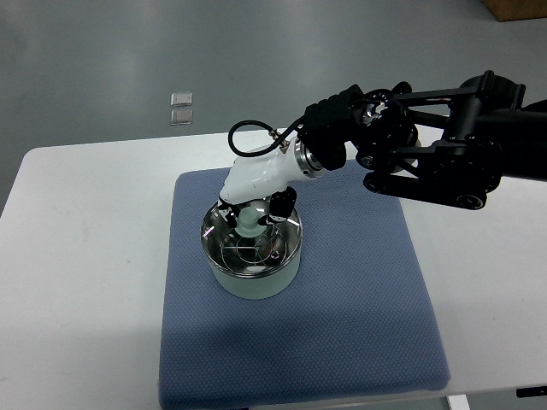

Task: Open lid and place right of pot
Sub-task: 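Close the right hand's fingers around the green lid knob, then lift the glass lid off the saucepan with the right hand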

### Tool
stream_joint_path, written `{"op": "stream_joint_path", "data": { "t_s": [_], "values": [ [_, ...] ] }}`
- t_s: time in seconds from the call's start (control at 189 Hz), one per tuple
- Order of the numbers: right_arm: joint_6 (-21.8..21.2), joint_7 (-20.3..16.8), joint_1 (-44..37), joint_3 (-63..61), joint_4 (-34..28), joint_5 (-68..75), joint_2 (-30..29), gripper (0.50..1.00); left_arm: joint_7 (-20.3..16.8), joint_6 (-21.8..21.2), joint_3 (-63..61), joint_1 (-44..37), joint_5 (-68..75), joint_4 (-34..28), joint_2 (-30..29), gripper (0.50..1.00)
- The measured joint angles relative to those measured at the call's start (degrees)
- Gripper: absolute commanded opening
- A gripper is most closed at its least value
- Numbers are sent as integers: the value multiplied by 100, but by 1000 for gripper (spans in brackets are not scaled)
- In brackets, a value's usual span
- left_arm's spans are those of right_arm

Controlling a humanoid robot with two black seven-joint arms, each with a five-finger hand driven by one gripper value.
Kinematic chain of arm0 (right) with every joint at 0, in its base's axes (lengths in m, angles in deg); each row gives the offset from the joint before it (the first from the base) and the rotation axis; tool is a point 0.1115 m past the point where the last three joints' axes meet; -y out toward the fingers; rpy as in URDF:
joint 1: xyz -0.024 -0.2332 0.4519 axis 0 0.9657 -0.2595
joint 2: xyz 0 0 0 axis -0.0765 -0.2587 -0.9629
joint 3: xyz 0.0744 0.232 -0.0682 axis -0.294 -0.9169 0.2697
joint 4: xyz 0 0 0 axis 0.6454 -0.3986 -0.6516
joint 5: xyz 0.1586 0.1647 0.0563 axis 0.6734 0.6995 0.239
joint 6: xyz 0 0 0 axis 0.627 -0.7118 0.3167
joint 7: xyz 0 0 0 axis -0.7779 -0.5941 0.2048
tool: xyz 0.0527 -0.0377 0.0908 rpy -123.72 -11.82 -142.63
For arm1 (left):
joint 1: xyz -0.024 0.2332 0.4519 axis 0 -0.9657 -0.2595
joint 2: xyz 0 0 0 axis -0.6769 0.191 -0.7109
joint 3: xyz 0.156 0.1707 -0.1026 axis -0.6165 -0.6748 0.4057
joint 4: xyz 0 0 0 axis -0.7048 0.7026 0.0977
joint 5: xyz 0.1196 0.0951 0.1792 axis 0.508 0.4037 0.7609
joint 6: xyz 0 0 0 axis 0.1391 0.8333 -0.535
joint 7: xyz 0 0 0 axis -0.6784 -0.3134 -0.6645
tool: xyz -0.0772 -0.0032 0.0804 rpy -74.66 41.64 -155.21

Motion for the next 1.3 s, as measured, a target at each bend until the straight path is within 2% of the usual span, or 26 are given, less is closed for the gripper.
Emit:
{"op": "stream_joint_path", "data": {
  "t_s": [0.185, 0.243, 0.333, 0.338, 0.407, 0.46, 0.465, 0.518, 0.624, 1.301],
  "values": [
    [-4, -1, 0, 27, 14, -10, 13, 635, 0, 0, 0, 0, -5, 0, 0, 1000],
    [-3, -1, 0, 37, 21, -10, 15, 607, 0, 0, 0, 0, -5, 0, 0, 1000],
    [-3, -3, 0, 42, 35, -15, 14, 599, -2, 0, 0, 0, -5, 0, 0, 1000],
    [-3, -3, 0, 43, 36, -16, 14, 582, -2, 0, 0, 0, -5, 0, 0, 1000],
    [-4, -8, 0, 44, 46, -18, 9, 552, -5, 0, 0, 0, -5, 0, 0, 1000],
    [-6, -9, 0, 44, 51, -19, 8, 552, -5, 0, 0, 0, -5, 0, 0, 1000],
    [-7, -9, 0, 44, 52, -19, 8, 535, -5, 0, 0, 0, -5, 0, 0, 1000],
    [-8, -10, 0, 44, 56, -19, 7, 513, -5, 0, 0, 0, -5, 0, 0, 1000],
    [-9, -10, -7, 45, 62, -20, 12, 500, -5, 0, 0, 0, -5, 0, 0, 1000],
    [-45, 28, -397, -45, -79, 111, 345, 500, -1, 0, 0, 0, -3, 0, 0, 1000]
  ]
}}
